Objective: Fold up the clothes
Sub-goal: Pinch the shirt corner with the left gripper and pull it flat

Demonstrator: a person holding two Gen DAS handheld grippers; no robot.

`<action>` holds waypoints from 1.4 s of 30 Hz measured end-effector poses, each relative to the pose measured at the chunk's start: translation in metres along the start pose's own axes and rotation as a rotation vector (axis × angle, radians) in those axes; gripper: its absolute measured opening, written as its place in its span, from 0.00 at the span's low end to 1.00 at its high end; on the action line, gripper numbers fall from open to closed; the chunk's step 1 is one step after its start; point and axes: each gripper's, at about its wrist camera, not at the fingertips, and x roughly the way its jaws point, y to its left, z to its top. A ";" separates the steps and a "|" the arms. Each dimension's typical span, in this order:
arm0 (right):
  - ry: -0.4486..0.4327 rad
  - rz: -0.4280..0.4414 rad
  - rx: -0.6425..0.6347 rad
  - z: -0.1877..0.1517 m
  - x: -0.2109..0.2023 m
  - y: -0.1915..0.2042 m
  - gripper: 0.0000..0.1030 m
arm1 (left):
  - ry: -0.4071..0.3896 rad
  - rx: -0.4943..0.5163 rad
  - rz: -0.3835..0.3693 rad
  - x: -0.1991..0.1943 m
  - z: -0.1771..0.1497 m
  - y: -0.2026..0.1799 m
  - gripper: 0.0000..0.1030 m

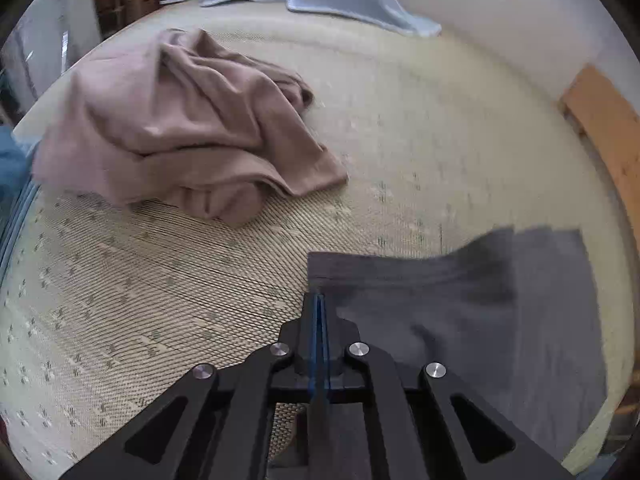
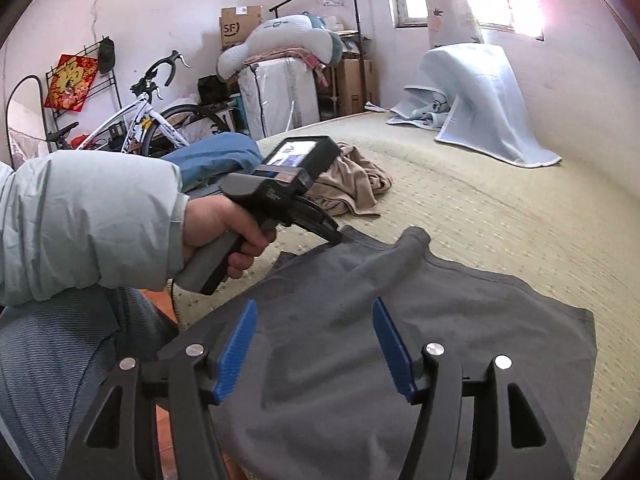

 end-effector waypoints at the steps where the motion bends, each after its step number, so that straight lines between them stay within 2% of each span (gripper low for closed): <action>1: 0.001 -0.007 0.001 0.000 0.000 -0.001 0.63 | -0.016 -0.019 -0.008 -0.009 -0.001 0.006 0.00; 10: -0.015 -0.018 0.010 0.004 -0.002 -0.006 0.64 | -0.132 -0.192 -0.059 -0.075 -0.021 0.057 0.00; 12: -0.017 -0.016 0.008 0.004 -0.001 -0.007 0.64 | -0.143 -0.216 -0.069 -0.072 -0.012 0.054 0.00; 18: -0.020 -0.011 0.004 0.006 -0.001 -0.007 0.65 | -0.174 -0.272 -0.084 -0.083 -0.016 0.068 0.00; 21: -0.017 -0.010 0.003 0.005 -0.001 -0.007 0.65 | -0.170 -0.279 -0.068 -0.069 -0.007 0.068 0.00; 26: -0.010 -0.017 -0.001 0.005 0.000 -0.007 0.65 | -0.105 -0.311 -0.046 -0.035 0.003 0.074 0.00; 30: 0.005 -0.024 0.001 0.003 0.003 -0.007 0.66 | -0.067 -0.308 0.031 -0.009 0.007 0.075 0.00; 32: 0.019 -0.029 -0.001 0.000 0.005 -0.007 0.66 | -0.045 -0.317 0.045 0.000 0.007 0.076 0.00; 38: 0.042 -0.042 -0.006 -0.003 0.009 -0.008 0.66 | -0.043 -0.322 0.053 -0.004 0.004 0.074 0.00; 42: 0.044 -0.053 0.002 -0.003 0.010 -0.011 0.68 | 0.002 -0.318 0.060 -0.001 -0.002 0.077 0.00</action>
